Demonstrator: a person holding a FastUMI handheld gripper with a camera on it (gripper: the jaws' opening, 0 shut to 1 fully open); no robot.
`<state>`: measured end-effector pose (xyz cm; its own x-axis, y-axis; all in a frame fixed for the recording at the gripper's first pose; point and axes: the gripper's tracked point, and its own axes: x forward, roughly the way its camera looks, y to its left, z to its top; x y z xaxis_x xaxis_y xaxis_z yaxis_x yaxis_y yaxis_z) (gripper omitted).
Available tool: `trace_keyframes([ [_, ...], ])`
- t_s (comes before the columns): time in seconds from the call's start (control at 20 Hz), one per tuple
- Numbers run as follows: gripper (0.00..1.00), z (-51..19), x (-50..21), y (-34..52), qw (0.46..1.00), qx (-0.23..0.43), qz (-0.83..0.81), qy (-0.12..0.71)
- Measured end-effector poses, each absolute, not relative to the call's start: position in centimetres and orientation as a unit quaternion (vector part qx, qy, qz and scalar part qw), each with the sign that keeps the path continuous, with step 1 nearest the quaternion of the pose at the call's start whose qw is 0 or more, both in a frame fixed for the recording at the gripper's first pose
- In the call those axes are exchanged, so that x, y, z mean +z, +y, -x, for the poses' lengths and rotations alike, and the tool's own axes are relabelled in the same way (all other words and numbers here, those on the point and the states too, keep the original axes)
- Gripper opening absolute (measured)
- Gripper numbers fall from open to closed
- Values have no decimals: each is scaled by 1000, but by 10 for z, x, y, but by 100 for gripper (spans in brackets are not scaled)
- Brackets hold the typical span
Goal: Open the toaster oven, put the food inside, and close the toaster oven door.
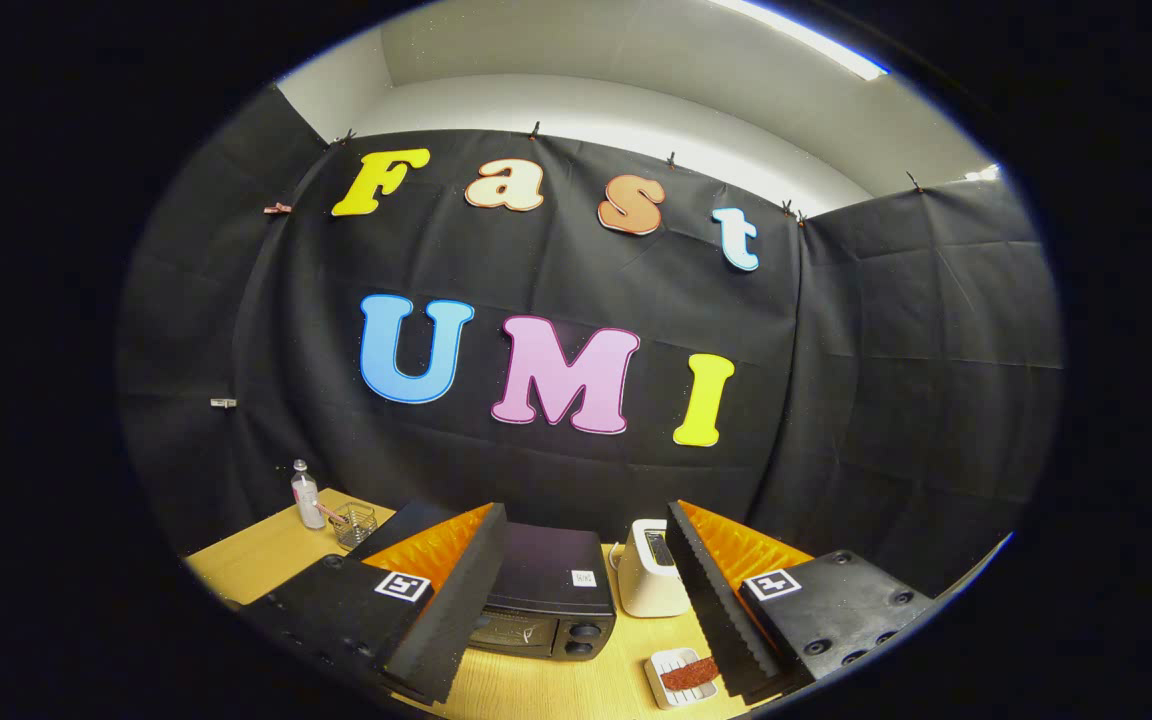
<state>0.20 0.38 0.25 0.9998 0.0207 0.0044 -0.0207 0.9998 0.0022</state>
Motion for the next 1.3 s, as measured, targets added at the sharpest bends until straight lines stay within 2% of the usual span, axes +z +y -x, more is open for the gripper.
trace_keyframes([
  [0.65,98,1,-4,9,1000,12,1,2],
  [1.05,98,-7,-19,47,999,39,-11,19],
  [1.3,98,-26,-57,86,996,57,-46,58],
])
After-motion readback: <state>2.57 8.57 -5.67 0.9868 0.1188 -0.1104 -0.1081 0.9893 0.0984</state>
